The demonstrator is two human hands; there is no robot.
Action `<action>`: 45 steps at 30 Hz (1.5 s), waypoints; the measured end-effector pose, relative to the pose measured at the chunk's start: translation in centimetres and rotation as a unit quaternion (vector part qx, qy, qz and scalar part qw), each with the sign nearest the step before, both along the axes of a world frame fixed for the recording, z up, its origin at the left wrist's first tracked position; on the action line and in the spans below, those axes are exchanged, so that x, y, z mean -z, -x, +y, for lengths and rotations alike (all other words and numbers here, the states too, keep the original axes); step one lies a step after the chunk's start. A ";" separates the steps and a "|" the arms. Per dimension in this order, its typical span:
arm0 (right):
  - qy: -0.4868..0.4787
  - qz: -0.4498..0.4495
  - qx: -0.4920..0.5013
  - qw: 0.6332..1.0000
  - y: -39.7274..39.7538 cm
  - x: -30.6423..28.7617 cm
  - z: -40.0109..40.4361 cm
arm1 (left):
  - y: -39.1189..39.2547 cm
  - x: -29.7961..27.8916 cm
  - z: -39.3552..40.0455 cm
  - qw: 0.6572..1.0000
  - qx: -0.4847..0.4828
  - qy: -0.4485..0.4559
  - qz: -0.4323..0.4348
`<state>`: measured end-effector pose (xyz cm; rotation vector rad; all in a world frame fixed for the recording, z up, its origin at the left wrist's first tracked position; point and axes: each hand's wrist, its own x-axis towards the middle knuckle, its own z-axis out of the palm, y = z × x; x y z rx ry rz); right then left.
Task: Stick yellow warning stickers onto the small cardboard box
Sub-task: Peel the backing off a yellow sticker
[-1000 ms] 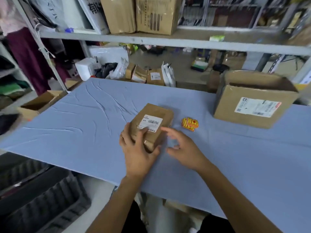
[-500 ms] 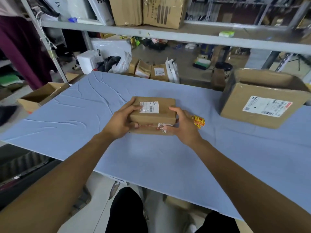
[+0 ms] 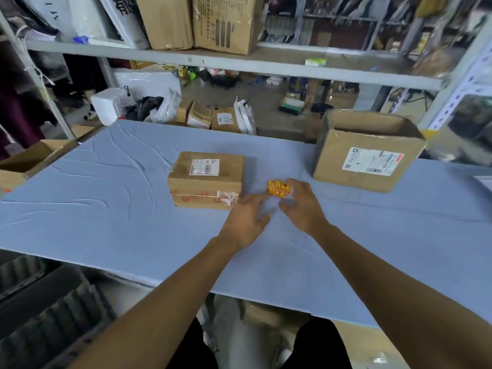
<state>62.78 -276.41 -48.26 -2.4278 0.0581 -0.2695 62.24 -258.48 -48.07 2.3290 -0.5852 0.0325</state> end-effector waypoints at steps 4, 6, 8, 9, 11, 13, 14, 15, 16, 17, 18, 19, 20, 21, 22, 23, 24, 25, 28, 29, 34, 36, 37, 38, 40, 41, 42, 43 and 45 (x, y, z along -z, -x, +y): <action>0.030 0.034 0.026 0.999 -1.9 0.9 -2.0 | -2.9 0.5 -2.7 0.999 -0.048 0.008 0.015; 0.050 0.050 0.019 0.997 -3.7 1.3 -2.7 | -3.6 1.6 -3.3 0.998 -0.066 -0.021 0.005; 0.043 0.076 0.005 0.996 -5.5 1.3 -3.1 | -3.8 2.8 -3.7 0.995 -0.074 -0.070 -0.001; 0.045 0.088 -0.005 0.995 -6.3 1.4 -3.2 | -4.1 3.2 -3.9 0.994 -0.078 -0.080 -0.003; 0.062 0.100 -0.027 0.993 -7.4 1.6 -3.5 | -4.9 3.2 -4.1 0.993 -0.083 -0.084 -0.002; 0.066 0.095 -0.034 0.993 -7.8 2.0 -3.6 | -5.8 3.1 -4.2 0.994 -0.081 -0.074 -0.005; 0.061 0.085 -0.031 0.994 -7.7 2.3 -3.6 | -6.2 3.1 -4.2 0.994 -0.079 -0.072 -0.006; 0.055 0.073 -0.028 0.995 -7.5 2.7 -3.6 | -6.5 3.1 -4.3 0.994 -0.076 -0.073 -0.007; 0.052 0.058 -0.027 0.997 -7.3 3.0 -3.7 | -6.8 3.3 -4.3 0.994 -0.072 -0.078 -0.009; 0.052 0.042 -0.027 0.997 -7.1 3.3 -3.7 | -6.9 3.4 -4.4 0.994 -0.067 -0.085 -0.012; 0.049 0.027 -0.027 0.998 -6.9 3.5 -3.6 | -7.0 3.5 -4.4 0.994 -0.065 -0.091 -0.015; 0.040 0.013 -0.025 0.999 -6.7 3.7 -3.6 | -7.0 3.6 -4.4 0.993 -0.066 -0.097 -0.021; 0.026 0.003 -0.021 0.999 -6.6 3.7 -3.5 | -7.0 3.7 -4.4 0.992 -0.070 -0.100 -0.025; 0.009 -0.004 -0.016 1.000 -6.4 3.6 -3.5 | -6.9 3.7 -4.3 0.992 -0.073 -0.099 -0.027; -0.004 -0.010 -0.011 1.000 -6.3 3.6 -3.5 | -6.9 3.7 -4.3 0.992 -0.074 -0.097 -0.029; -0.009 -0.014 -0.010 1.000 -6.2 3.6 -3.5 | -6.8 3.6 -4.3 0.992 -0.074 -0.095 -0.033; -0.004 -0.015 -0.011 1.000 -6.1 3.6 -3.6 | -6.8 3.6 -4.3 0.992 -0.074 -0.096 -0.036; 0.001 -0.014 -0.013 1.000 -6.1 3.6 -3.7 | -6.7 3.6 -4.3 0.991 -0.073 -0.099 -0.041; 0.022 0.011 -0.012 1.000 -6.1 3.5 -3.6 | -6.7 3.8 -4.2 0.990 -0.072 -0.113 -0.047; 0.044 0.023 -0.015 0.999 -6.2 3.5 -3.5 | -6.7 3.9 -4.2 0.990 -0.071 -0.114 -0.046; 0.050 0.056 0.004 0.997 -7.0 3.5 -3.5 | -6.8 3.7 -4.2 0.990 -0.071 -0.115 -0.038; 0.020 0.061 0.025 0.998 -7.4 3.3 -3.4 | -6.9 3.6 -4.2 0.990 -0.072 -0.116 -0.038; 0.010 0.065 0.032 0.997 -7.5 3.3 -3.4 | -6.9 3.6 -4.2 0.990 -0.071 -0.118 -0.037; 0.001 0.066 0.037 0.997 -7.6 3.2 -3.3 | -6.8 3.6 -4.2 0.990 -0.071 -0.118 -0.036; -0.010 0.059 0.045 0.997 -7.5 3.2 -3.2 | -6.9 3.5 -4.2 0.990 -0.070 -0.118 -0.033; -0.010 0.054 0.044 0.998 -7.4 3.2 -3.1 | -6.9 3.5 -4.2 0.990 -0.070 -0.118 -0.032; -0.007 0.052 0.041 0.998 -7.3 3.2 -3.1 | -6.9 3.5 -4.2 0.990 -0.069 -0.117 -0.034; -0.007 0.052 0.039 0.998 -7.3 3.2 -3.0 | -6.9 3.6 -4.2 0.990 -0.069 -0.117 -0.036; -0.025 0.053 0.046 0.997 -7.1 3.2 -2.9 | -6.9 3.6 -4.2 0.990 -0.068 -0.117 -0.039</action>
